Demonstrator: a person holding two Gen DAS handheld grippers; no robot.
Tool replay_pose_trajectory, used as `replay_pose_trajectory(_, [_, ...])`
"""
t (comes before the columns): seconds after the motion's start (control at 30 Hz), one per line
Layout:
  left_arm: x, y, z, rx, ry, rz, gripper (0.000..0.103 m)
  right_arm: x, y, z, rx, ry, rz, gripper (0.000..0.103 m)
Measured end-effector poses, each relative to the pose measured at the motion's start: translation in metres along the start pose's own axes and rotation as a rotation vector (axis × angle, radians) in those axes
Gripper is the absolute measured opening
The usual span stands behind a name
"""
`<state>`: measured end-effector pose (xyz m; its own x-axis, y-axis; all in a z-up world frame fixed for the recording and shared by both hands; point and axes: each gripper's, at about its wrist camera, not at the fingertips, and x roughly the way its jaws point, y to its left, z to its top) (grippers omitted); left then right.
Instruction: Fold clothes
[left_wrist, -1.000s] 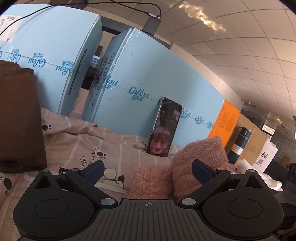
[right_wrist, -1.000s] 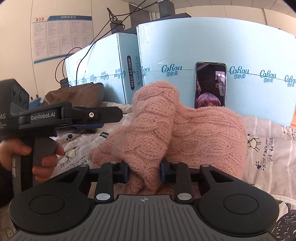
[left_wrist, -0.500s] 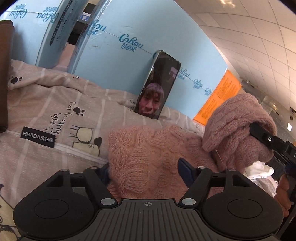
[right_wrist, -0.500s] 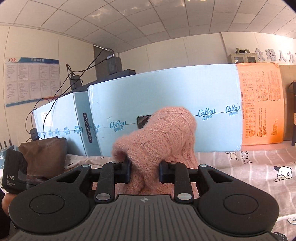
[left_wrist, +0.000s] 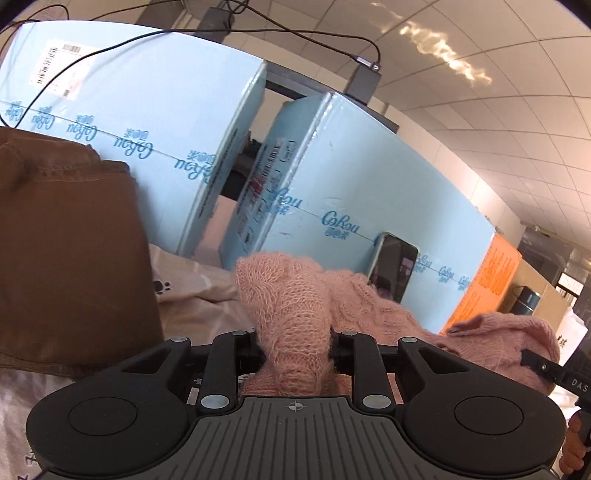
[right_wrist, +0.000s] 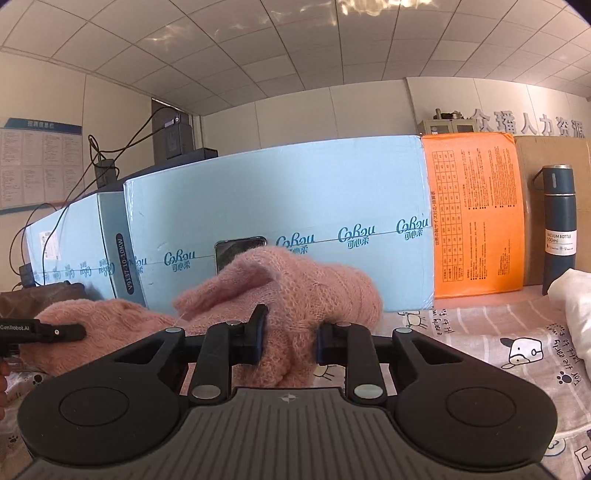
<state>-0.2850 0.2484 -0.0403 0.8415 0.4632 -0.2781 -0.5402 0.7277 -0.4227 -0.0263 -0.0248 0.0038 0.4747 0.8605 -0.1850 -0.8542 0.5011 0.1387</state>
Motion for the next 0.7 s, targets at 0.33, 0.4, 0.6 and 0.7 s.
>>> replay_pose_trajectory(0.33, [0.016, 0.010, -0.010, -0.028, 0.132, -0.004, 0.027, 0.019, -0.012, -0.028, -0.035, 0.238, -0.099, 0.048])
replay_pose_trajectory(0.4, [0.017, 0.011, -0.010, -0.035, 0.141, -0.010, 0.028, 0.008, -0.011, -0.025, -0.039, 0.186, -0.133, 0.057])
replay_pose_trajectory(0.6, [0.016, 0.010, -0.010, -0.027, 0.125, 0.003, 0.038, -0.053, -0.021, 0.004, 0.010, -0.003, -0.140, 0.073])
replay_pose_trajectory(0.7, [0.014, 0.008, -0.011, -0.002, 0.111, 0.023, 0.047, -0.094, -0.026, 0.020, -0.042, -0.070, -0.177, 0.078])
